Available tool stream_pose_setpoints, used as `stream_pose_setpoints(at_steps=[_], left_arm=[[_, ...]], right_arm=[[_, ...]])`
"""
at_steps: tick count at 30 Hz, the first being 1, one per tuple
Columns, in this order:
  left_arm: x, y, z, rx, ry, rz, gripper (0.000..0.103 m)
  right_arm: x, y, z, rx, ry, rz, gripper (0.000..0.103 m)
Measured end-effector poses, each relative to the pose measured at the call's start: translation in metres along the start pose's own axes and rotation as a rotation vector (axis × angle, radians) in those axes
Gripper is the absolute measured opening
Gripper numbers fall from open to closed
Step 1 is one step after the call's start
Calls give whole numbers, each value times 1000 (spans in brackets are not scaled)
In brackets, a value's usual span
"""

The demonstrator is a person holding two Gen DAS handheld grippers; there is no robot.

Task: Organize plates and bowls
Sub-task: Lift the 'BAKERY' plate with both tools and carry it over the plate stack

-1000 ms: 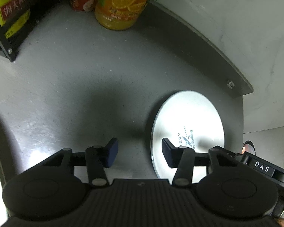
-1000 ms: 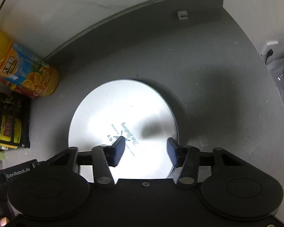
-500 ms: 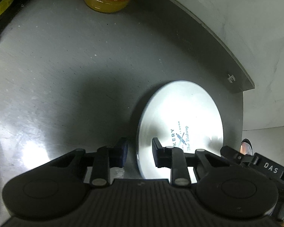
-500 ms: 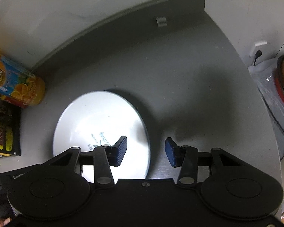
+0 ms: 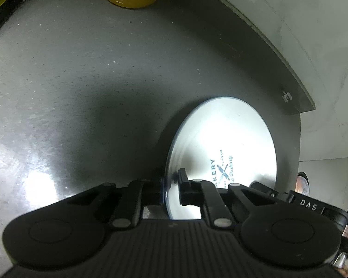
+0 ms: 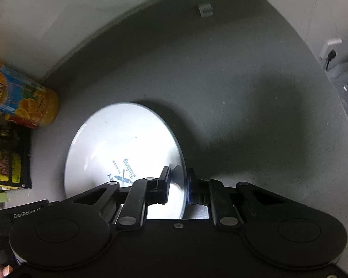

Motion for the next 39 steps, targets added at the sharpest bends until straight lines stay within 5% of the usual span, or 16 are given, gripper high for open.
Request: stream_pose_setpoints(at_steps=[13,39], left_arm=[[2,38,-1,-25,-63,45,10],[-25,133,-83,-46,-90,99,10]], right_arm=[[-17,27,-33,41,-2,59,8],[-99,59,-140,73,60,163,8]])
Point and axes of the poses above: each gripper's, at about its wrist camera, not at the fingertips, and y roughly against the way its jaws point, z to its right, x to its top, the point moved 9 cm from there along -y, roughly the way its jaws point, and after that the axes turned 12 degrees about -z, right-handed, at the moved point
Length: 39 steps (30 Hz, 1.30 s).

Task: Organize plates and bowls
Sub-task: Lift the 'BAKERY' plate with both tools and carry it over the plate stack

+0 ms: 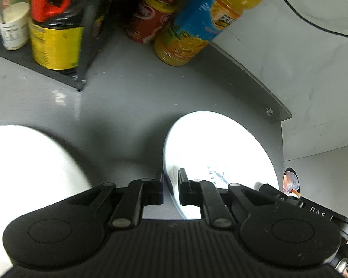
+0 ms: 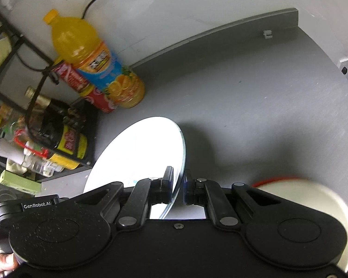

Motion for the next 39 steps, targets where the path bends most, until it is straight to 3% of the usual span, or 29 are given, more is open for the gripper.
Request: stream_pose_setpoints(at_steps=[15,39], left_arm=[[-28,46,-68,-8,0,23,10],[-62,74,-182,-6,147,19,10]], right_arm=[[-54,-8,-58,4,16,2,8],[-95,-45,-132,-58,142,-78,8]])
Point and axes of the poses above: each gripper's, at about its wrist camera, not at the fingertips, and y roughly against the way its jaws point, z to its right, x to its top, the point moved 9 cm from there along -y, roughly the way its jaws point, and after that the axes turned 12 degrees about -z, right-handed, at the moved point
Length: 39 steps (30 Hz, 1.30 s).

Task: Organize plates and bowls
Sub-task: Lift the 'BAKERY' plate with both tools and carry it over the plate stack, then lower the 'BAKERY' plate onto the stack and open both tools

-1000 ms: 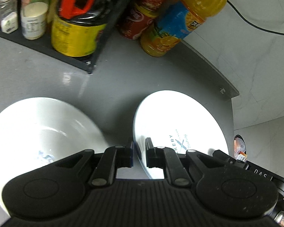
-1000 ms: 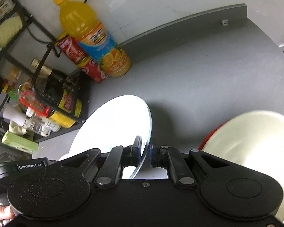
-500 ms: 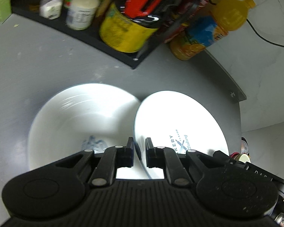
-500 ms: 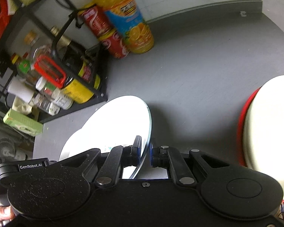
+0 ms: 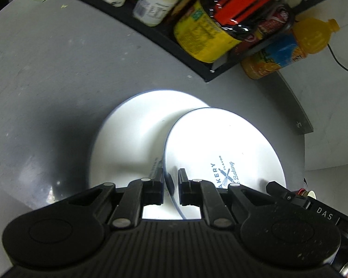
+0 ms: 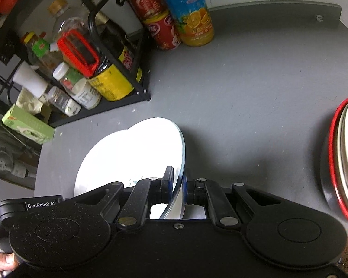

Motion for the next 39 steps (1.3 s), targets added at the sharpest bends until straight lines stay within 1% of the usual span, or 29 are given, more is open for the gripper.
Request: stream_pose_setpoints(at_steps=[7,13,16,20,23,26,28,29,30,31,32,33,36,39], left_arm=[[-6,-1,-18,-11,41,-13,10],[-8,-8,-28,8,61,-26,10],[-7,-10,-29,13,62,-29,10],[-6,-13,-29,28,59,-40,11],[-6,-15,-27,35,62,-54,14],[-2,-11,-23,63,48,-49,14],[4,-6,-20,81,30,-35,20],[6,-1,-19,92,23,-24,27],[9,4,-18,103,17,-10,37],[12,10,-18,116,10,7,42],[14,15,-17,131,3,25,52],[16,20,-18,147,-3,44,58],[21,28,-22,184,-2,92,63],[22,23,-32,195,26,88,64]], right_arm=[[-9,-9,-4,-17,19,-32,8],[-11,-17,-7,-27,28,-36,8],[-12,-21,-4,-27,19,-44,6],[-13,-25,0,-20,6,-43,6],[-12,-28,2,-17,4,-43,7],[-13,-31,3,-24,11,-47,7],[-12,-32,3,-19,10,-49,7],[-12,-32,3,-18,10,-50,7],[-12,-33,3,-20,11,-51,8],[-11,-33,3,-21,11,-51,8],[-11,-34,3,-23,11,-51,8],[-11,-34,2,-24,11,-52,8],[-10,-37,1,-25,14,-56,9],[-9,-40,-1,-36,27,-60,10]])
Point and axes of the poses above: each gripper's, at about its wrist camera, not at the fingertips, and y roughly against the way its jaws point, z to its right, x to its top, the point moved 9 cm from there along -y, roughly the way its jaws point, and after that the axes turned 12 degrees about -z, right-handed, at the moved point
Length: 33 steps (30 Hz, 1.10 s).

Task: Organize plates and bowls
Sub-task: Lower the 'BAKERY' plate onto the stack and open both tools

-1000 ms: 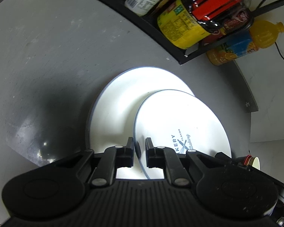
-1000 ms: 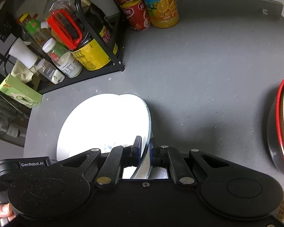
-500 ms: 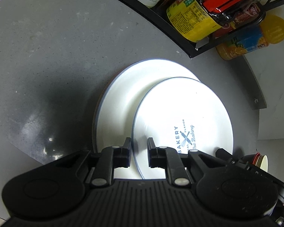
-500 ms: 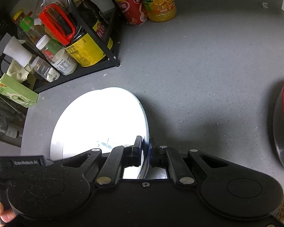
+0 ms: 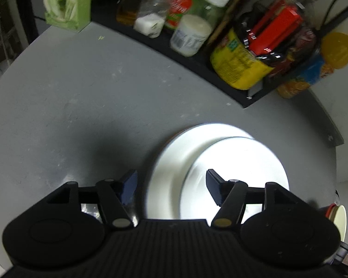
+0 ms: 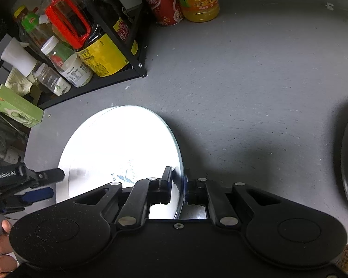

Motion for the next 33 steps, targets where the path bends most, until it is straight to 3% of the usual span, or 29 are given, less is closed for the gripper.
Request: stream_pose_setpoints(at_steps=[11,16,18,33], left_arm=[[-13,-21,-19,-10,45,-38,62],[-13,-25,-23,-49,70,-39,49],[-14,-24,-21,-76,72,-40,37],[-14,-21,-26,-97,97,-36,31]], right_arm=[[-4,-11,-4,-24,24,-44,19],[-4,-13,-4,-20,24,-55,20],[-3,-13,-5,-22,24,-57,21],[-3,-15,-5,-28,23,-54,28]])
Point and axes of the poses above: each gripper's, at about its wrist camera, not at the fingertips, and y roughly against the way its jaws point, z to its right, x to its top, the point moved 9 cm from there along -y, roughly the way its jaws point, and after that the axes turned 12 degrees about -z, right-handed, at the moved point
